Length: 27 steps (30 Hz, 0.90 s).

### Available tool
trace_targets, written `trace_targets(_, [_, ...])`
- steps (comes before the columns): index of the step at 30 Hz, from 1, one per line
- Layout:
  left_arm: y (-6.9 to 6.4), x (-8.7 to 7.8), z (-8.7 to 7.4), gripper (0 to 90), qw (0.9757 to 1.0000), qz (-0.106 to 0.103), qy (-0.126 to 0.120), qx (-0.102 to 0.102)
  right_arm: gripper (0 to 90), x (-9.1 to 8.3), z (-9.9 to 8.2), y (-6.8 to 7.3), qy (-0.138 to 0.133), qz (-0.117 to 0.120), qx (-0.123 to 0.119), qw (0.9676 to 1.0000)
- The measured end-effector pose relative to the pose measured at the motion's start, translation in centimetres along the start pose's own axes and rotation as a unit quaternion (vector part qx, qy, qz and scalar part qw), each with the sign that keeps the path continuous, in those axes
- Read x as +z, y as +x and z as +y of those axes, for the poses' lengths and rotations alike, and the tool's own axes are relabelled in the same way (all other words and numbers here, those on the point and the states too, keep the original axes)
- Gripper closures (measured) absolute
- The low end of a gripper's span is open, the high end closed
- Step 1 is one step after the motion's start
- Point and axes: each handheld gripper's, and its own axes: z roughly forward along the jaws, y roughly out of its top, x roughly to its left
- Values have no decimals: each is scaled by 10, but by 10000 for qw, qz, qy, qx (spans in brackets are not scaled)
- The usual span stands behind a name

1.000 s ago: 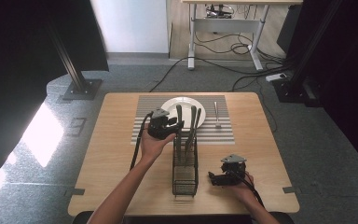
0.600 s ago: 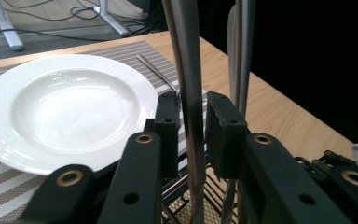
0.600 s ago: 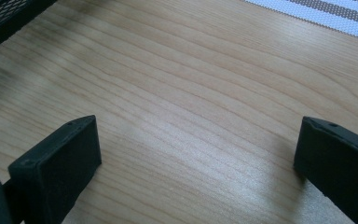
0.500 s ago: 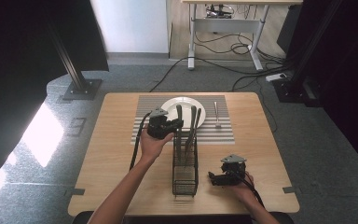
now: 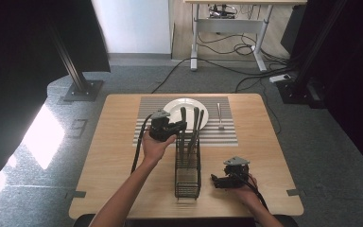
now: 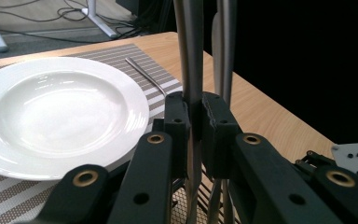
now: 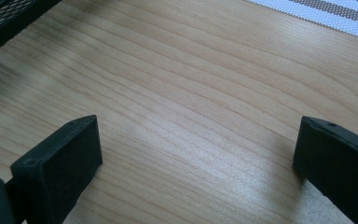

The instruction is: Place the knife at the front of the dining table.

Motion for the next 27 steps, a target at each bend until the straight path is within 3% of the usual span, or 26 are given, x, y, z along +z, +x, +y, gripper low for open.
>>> trace_targets(10, [-2,-1,1,825,10000,-4,-10,10,11,0,0,0,3,14,-25,10000])
trace_targets(18, [-10,-7,9,835,9998,-45,-120,144,11,0,0,0,5,23,-39,10000])
trace_targets(27, [-18,-32,29,832,9983,-31,-443,365,11,-1,0,0,10,40,-44,10000])
